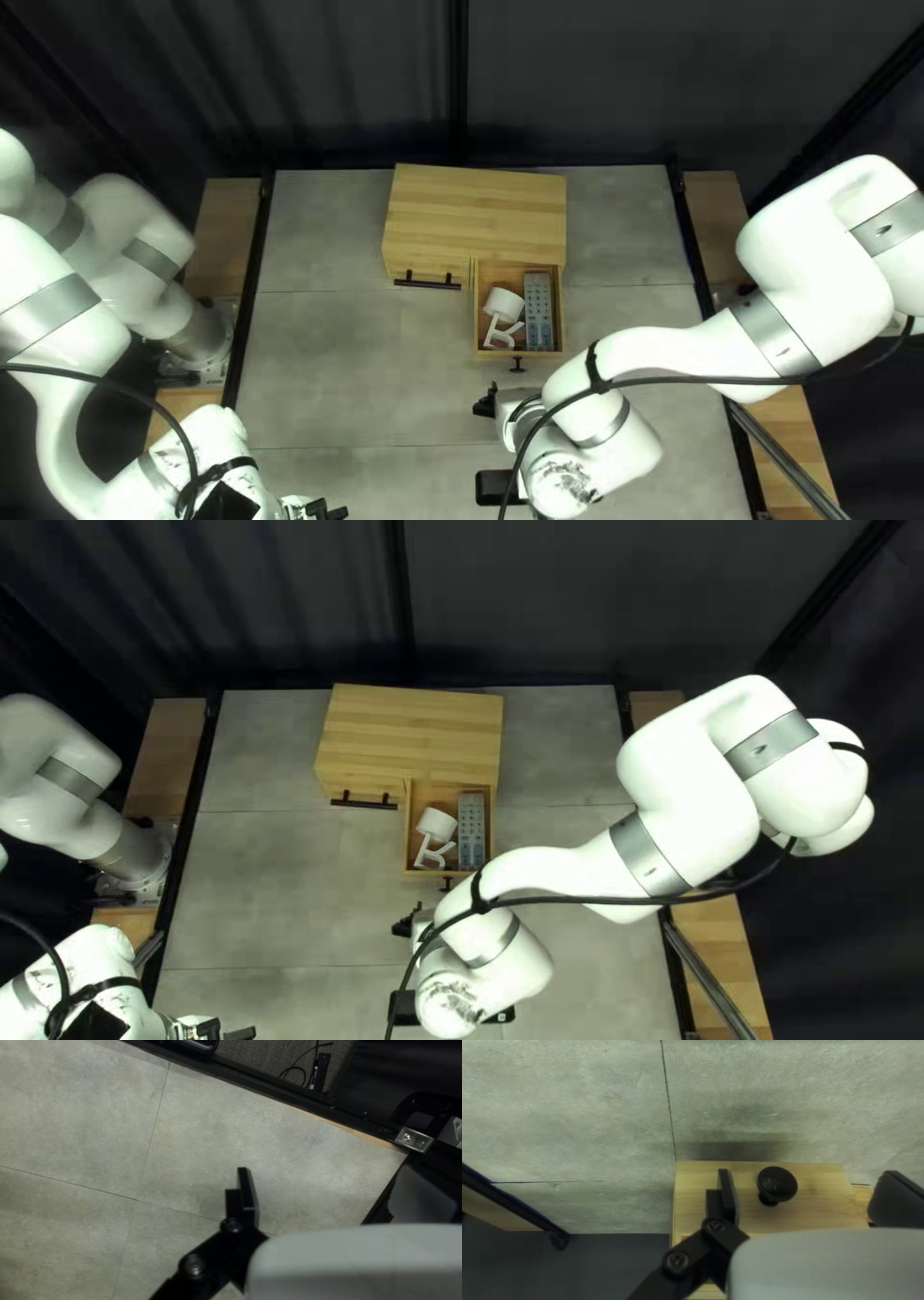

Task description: Open drawers and place objects into drawer and close

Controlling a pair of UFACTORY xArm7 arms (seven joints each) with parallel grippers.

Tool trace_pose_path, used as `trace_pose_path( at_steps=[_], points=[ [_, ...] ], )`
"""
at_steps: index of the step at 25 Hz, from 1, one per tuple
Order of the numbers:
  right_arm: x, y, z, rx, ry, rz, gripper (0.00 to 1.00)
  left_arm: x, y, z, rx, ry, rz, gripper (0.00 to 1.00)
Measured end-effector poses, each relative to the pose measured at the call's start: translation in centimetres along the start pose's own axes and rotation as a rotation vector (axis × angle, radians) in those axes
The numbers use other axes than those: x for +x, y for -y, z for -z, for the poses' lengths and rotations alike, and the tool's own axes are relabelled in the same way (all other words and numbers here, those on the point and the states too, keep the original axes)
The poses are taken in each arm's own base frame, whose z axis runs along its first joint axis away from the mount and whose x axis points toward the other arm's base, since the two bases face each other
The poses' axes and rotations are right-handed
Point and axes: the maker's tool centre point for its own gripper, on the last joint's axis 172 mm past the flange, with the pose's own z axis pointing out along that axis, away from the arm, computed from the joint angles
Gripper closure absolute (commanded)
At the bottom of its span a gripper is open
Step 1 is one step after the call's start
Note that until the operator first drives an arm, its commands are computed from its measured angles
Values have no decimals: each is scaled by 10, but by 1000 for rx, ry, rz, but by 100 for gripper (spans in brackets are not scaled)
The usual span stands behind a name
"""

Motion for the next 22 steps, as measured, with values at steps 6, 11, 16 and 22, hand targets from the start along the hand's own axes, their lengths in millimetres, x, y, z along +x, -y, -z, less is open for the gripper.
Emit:
trace_pose_path(
  at_steps=[6,11,16,22],
  points=[
    [2,0,-11,31,-18,-3,0,0,0,0,0,0,0,0],
    [0,-1,-17,42,-17,0,0,0,0,0,0,0,0,0],
    [-2,0,-21,50,-12,3,0,0,0,0,0,0,0,0],
    [-8,2,-22,50,1,8,0,0,0,0,0,0,0,0]
  ],
)
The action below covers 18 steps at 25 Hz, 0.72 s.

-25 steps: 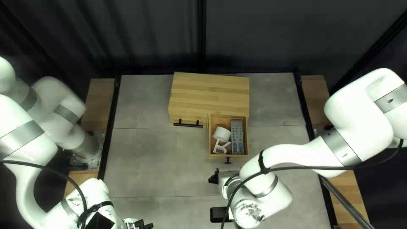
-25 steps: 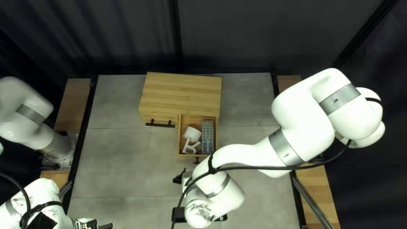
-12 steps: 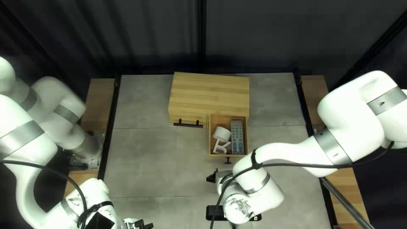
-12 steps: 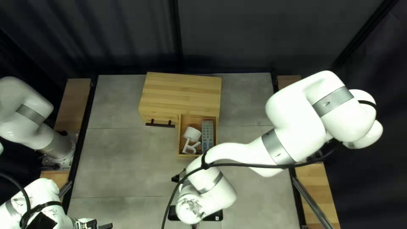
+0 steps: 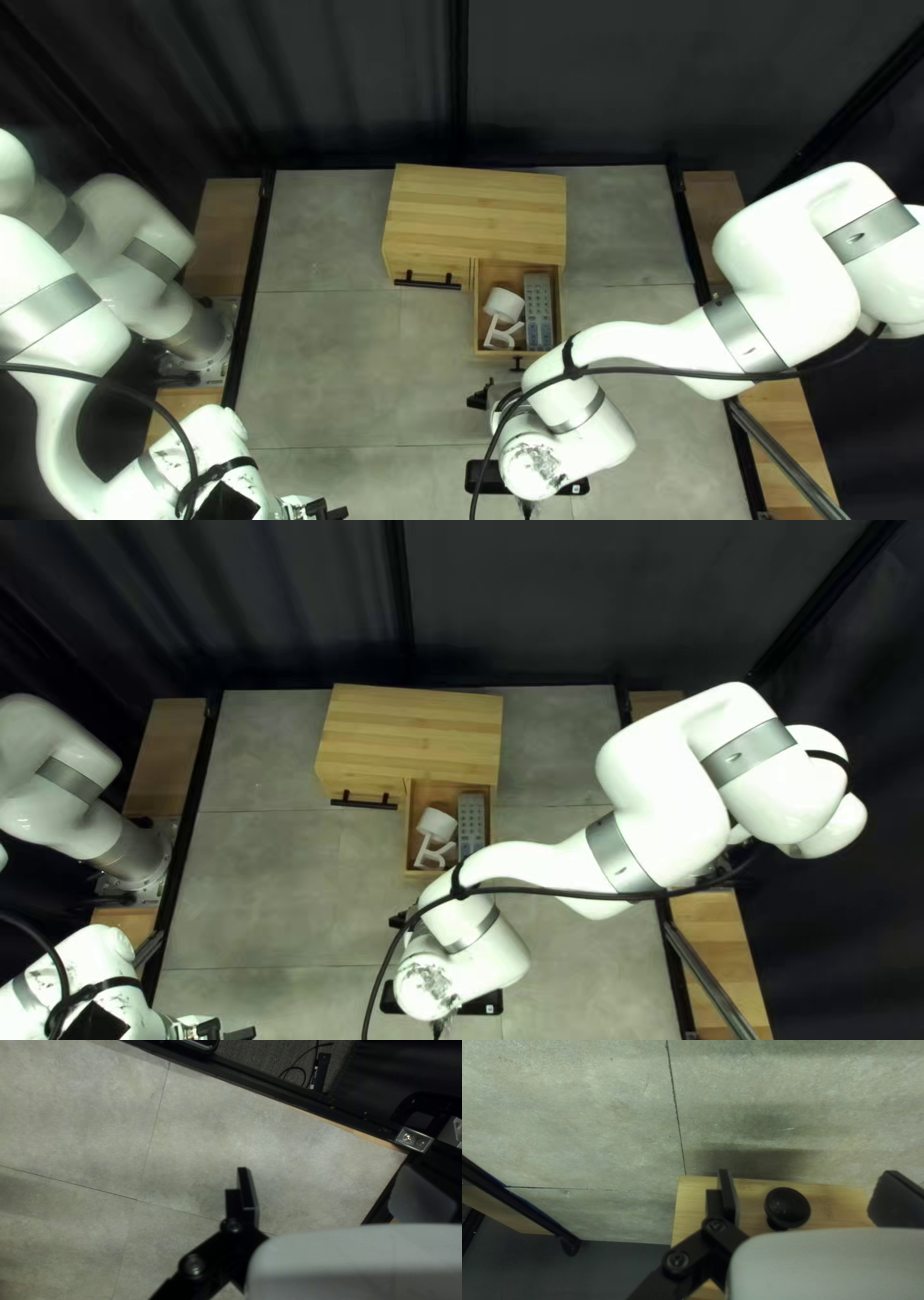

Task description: Open drawers and place objects into drawer and close

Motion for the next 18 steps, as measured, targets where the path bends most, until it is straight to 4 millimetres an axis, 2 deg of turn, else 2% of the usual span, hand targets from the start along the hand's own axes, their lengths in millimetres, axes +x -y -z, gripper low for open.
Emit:
trace_pose_path(
  at_steps=[7,18],
  points=[
    [-15,0,-2,-2,22,0,0,0,0,0,0,0,0,0],
    [-25,-2,-1,0,23,-8,0,0,0,0,0,0,0,0]
  ],
)
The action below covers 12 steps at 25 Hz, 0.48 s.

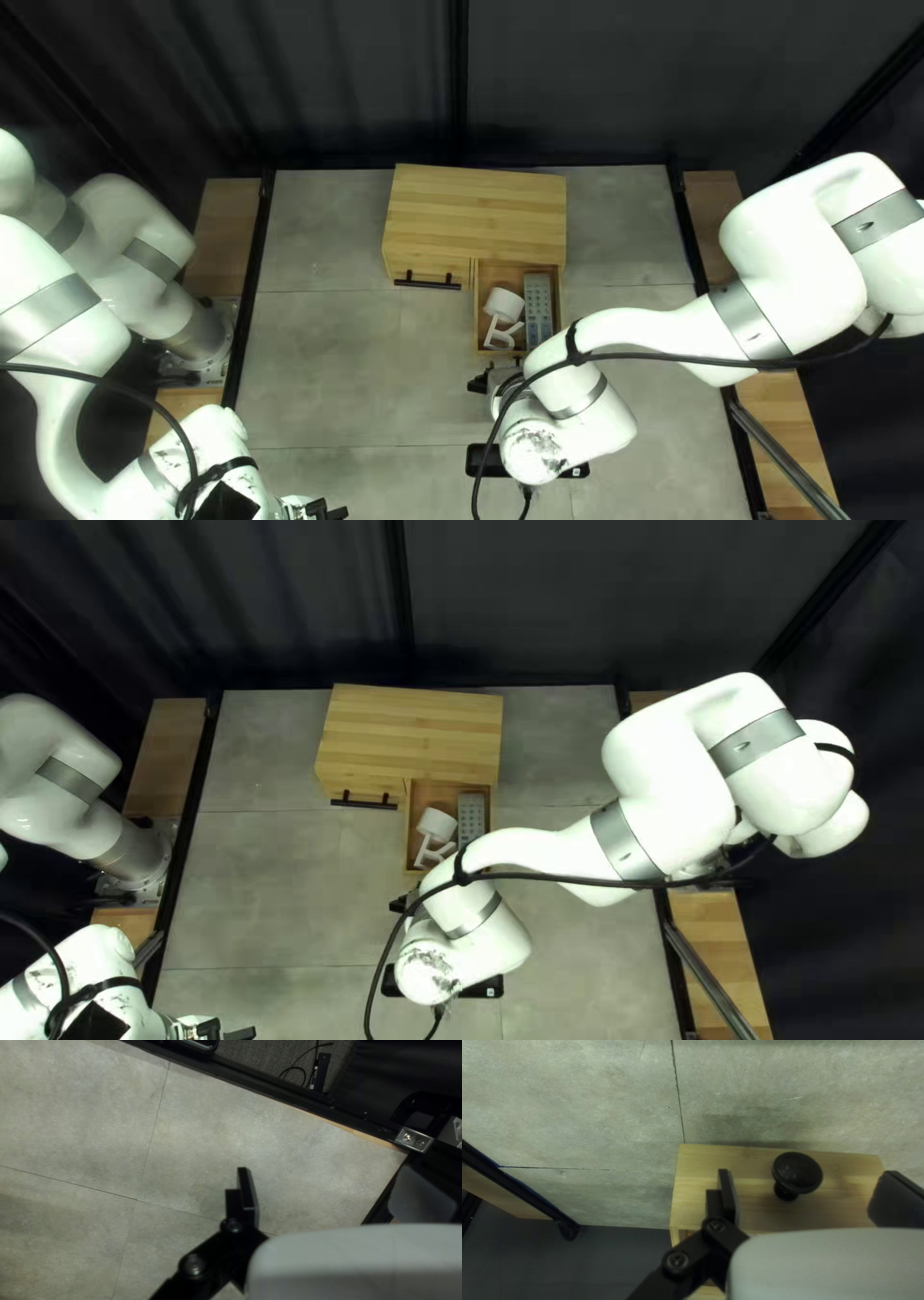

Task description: Open drawers and place objects into drawer and close

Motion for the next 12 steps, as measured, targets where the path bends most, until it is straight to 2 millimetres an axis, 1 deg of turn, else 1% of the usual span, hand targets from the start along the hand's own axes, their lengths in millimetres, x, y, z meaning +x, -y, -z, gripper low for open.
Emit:
trace_pose_path(
  at_steps=[12],
  points=[
    [-4,-4,-1,-6,-7,-3,0,0,0,0,0,0,0,0]
  ],
)
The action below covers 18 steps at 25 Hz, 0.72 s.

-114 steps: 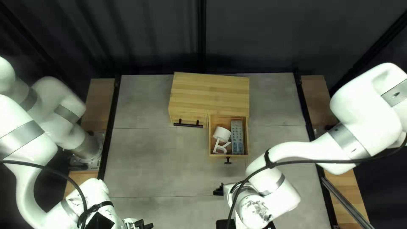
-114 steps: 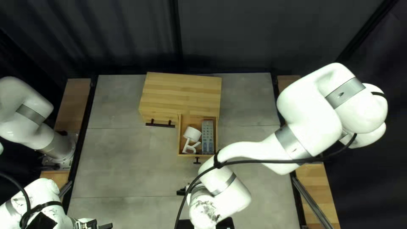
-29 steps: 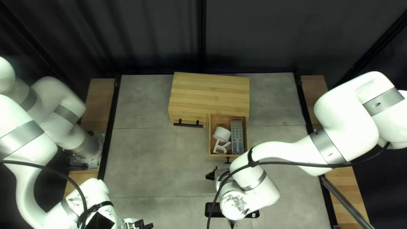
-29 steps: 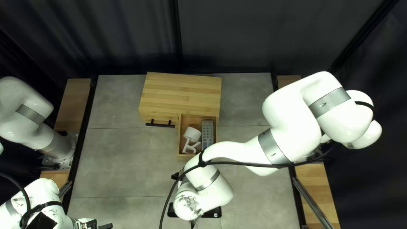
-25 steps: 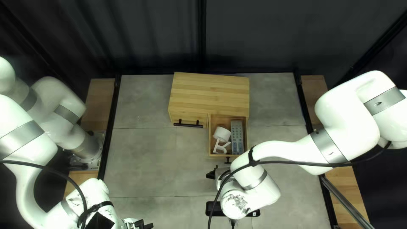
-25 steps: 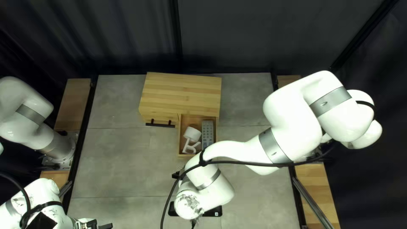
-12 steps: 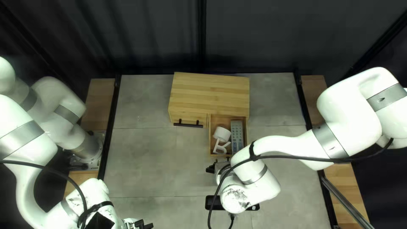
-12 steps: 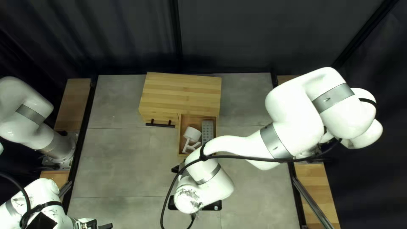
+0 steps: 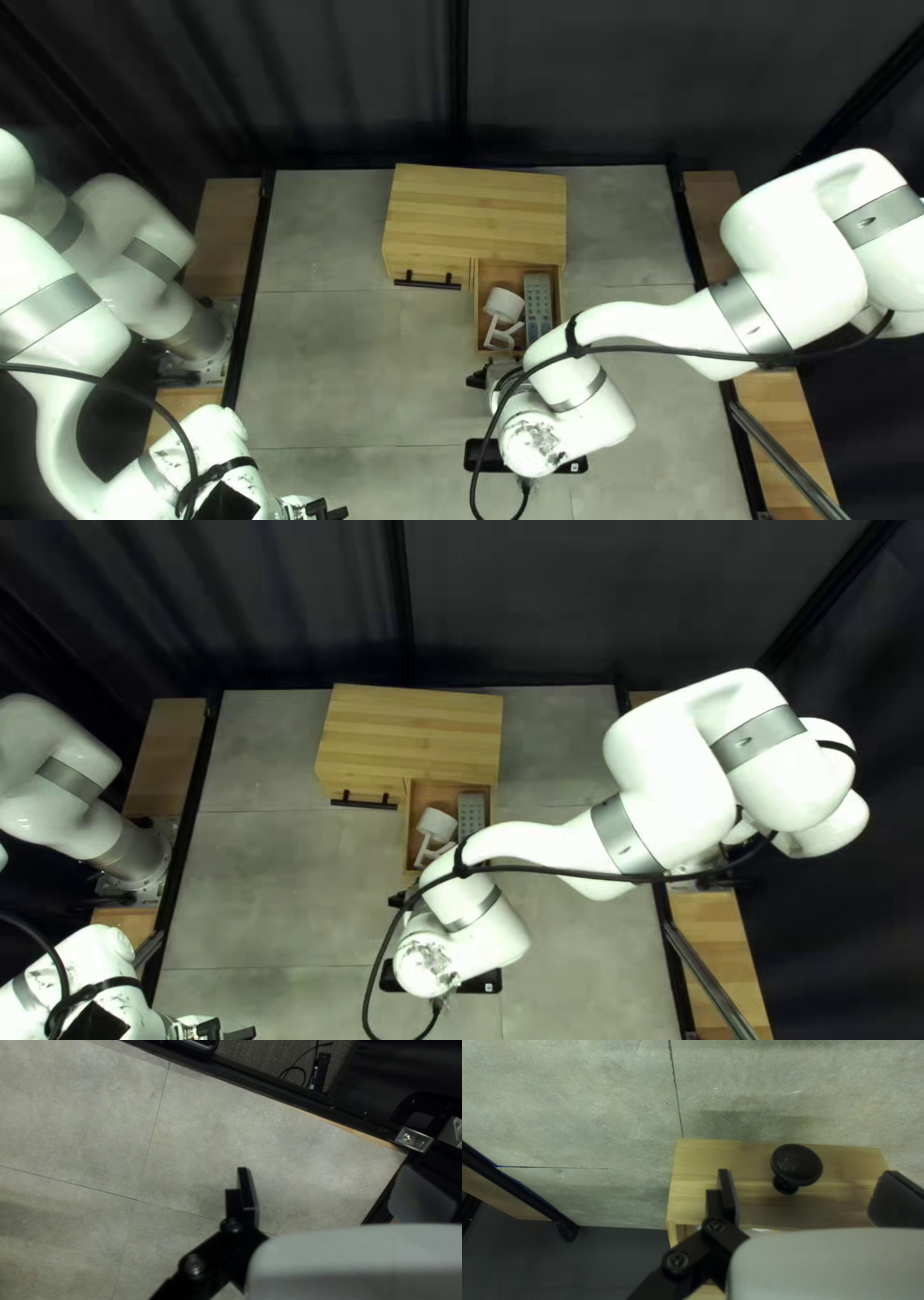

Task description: Open drawers and place objects into drawer and close

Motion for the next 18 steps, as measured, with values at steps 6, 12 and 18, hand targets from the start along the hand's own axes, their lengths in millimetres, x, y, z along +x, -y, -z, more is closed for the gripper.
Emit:
trace_pose_path(
  at_steps=[6,12,18],
  points=[
    [-4,-1,0,-2,3,0,0,0,0,0,0,0,0,0],
    [-7,-2,-1,-2,4,-2,0,0,0,0,0,0,0,0],
    [-10,-1,0,0,6,-6,0,0,0,0,0,0,0,0]
  ],
)
